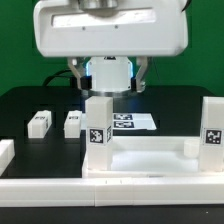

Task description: Assemble desk

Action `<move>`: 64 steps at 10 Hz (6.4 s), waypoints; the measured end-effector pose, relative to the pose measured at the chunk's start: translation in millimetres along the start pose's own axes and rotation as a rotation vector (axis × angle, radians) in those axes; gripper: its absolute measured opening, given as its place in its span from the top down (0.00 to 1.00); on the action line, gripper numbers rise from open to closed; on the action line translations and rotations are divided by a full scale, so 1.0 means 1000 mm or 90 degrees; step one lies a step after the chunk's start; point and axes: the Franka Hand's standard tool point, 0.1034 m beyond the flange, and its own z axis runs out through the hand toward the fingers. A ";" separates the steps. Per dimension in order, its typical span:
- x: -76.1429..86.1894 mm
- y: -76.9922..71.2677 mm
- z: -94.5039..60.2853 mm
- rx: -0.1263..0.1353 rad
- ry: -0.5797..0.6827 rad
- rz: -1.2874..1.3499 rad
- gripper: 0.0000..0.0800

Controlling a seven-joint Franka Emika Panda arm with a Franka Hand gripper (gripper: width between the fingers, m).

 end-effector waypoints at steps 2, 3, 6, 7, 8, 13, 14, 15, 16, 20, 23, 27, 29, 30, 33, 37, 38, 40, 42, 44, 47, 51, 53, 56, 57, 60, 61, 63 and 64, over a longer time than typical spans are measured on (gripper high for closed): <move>-0.001 0.000 0.001 -0.001 -0.001 0.000 0.19; -0.001 0.000 0.002 -0.001 -0.001 0.000 0.19; -0.025 -0.010 -0.005 0.003 -0.012 0.143 0.19; -0.034 -0.012 -0.001 0.012 -0.004 0.212 0.19; -0.040 -0.016 0.005 0.029 0.005 0.267 0.19; -0.045 -0.026 0.012 0.057 0.017 0.308 0.19; -0.045 -0.026 0.012 0.057 0.017 0.308 0.19; -0.047 -0.026 0.013 0.058 0.014 0.320 0.19; -0.064 -0.018 0.021 0.058 -0.012 0.387 0.19; -0.100 -0.011 0.049 0.047 -0.036 0.466 0.19; -0.099 -0.010 0.049 0.047 -0.034 0.467 0.19; -0.128 -0.002 0.088 0.015 -0.067 0.576 0.19; -0.127 -0.002 0.111 0.006 -0.064 0.610 0.19; -0.131 -0.003 0.120 0.000 -0.065 0.608 0.19; -0.132 -0.004 0.124 -0.003 -0.068 0.605 0.19; -0.132 -0.004 0.124 -0.004 -0.068 0.605 0.69; -0.132 -0.004 0.124 -0.004 -0.068 0.605 0.86; -0.133 -0.002 0.124 -0.006 -0.069 0.608 0.91; -0.133 -0.002 0.124 -0.006 -0.069 0.609 0.91; -0.133 -0.002 0.124 -0.006 -0.069 0.609 0.91; -0.133 -0.002 0.124 -0.006 -0.069 0.609 0.91; -0.135 0.029 0.122 0.000 -0.059 0.451 0.91; -0.131 0.053 0.122 0.004 -0.061 0.270 0.91; -0.126 0.065 0.121 0.002 -0.056 0.131 0.91; -0.125 0.065 0.121 0.003 -0.055 0.088 0.91; -0.091 0.053 0.107 -0.001 -0.042 -0.140 0.92; -0.082 0.040 0.106 -0.004 -0.016 -0.210 0.92; -0.077 0.032 0.107 -0.006 0.019 -0.329 0.93; -0.076 0.035 0.107 -0.010 0.019 -0.367 0.95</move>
Offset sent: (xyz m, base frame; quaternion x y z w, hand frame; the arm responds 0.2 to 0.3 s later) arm 0.0000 0.0000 0.0000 0.0000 0.0000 0.0000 1.0000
